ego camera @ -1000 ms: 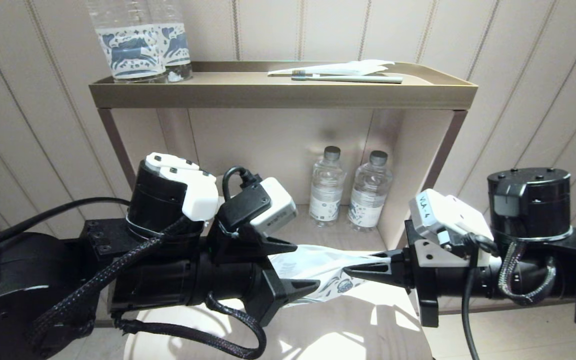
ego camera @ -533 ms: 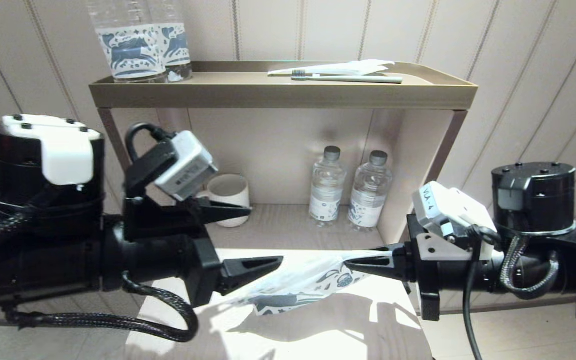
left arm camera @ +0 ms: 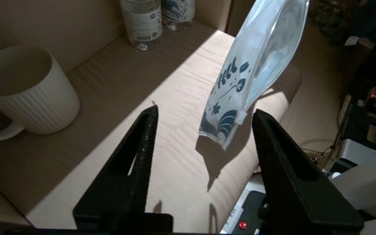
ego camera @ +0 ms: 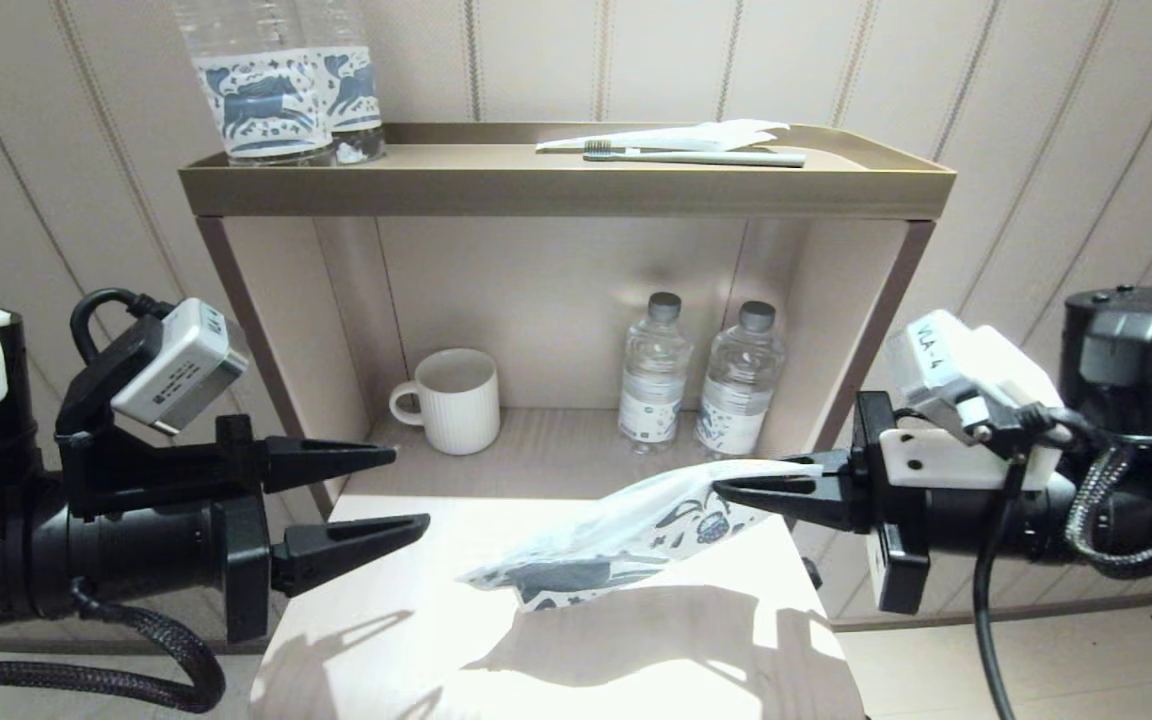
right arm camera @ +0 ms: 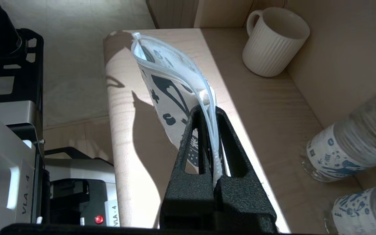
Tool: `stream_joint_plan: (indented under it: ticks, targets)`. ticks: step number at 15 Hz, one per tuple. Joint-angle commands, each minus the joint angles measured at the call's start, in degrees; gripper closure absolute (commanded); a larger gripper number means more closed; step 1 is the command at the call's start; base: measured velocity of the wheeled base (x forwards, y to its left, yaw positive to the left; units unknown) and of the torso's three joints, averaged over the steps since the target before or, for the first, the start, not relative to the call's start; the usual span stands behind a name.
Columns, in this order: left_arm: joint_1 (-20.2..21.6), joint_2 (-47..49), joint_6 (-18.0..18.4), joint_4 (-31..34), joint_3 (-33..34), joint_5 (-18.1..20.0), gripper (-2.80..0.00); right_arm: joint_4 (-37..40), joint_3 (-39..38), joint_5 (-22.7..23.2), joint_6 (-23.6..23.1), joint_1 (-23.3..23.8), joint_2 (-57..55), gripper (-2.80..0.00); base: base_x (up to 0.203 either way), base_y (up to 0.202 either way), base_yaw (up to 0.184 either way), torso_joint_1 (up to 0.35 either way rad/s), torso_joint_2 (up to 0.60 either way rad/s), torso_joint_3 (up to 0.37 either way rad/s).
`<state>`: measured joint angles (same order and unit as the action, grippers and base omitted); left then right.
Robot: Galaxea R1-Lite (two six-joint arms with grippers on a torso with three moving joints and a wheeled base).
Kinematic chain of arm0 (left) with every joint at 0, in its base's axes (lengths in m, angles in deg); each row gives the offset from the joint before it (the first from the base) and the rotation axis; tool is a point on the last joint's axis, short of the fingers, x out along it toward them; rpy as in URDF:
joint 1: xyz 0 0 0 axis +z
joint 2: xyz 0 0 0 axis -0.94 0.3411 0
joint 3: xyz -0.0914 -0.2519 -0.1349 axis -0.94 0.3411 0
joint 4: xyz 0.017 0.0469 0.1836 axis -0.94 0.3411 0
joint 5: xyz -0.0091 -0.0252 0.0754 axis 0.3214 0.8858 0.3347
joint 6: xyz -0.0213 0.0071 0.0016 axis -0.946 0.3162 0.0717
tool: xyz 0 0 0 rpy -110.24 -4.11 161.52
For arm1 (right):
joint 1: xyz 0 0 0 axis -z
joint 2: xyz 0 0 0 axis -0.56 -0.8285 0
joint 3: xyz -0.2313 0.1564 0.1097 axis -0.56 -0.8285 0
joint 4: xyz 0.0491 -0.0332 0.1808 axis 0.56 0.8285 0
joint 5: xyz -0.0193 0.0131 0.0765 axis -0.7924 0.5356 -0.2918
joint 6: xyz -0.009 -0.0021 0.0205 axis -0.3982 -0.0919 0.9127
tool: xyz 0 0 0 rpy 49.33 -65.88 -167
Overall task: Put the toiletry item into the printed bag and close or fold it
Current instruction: Hand it to the other hand
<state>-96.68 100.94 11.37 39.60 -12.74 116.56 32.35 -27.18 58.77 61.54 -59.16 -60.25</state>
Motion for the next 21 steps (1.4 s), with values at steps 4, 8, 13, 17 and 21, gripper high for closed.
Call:
stream_joint_plan:
  ticks: [4,8,13,17,21]
  targets:
    - [-1.6,5.3,1.5,-1.5,0.5,0.3,0.00,-0.1,0.6,0.1,3.8,-0.1,7.4,0.00,0.000,0.000,0.000,0.000,0.00,0.000]
    - [-2.8,7.0,2.8,-1.6,0.8,2.2,0.00,1.5,1.6,0.1,4.0,-0.1,7.7,0.00,0.000,0.000,0.000,0.000,0.00,0.000]
    - [-2.8,7.1,2.5,-2.6,1.0,2.9,-2.80,1.5,1.3,0.1,4.0,-0.1,6.8,0.00,0.000,0.000,0.000,0.000,0.00,0.000]
    - [-4.2,7.0,3.3,-4.0,3.0,4.4,-2.80,1.5,0.7,0.1,4.0,-0.6,6.2,0.00,0.000,0.000,0.000,0.000,0.00,0.000]
    - [-7.7,10.9,7.8,-8.9,5.0,0.6,-2.80,1.6,0.3,0.1,4.0,-0.8,6.6,0.00,0.000,0.000,0.000,0.000,0.00,0.000]
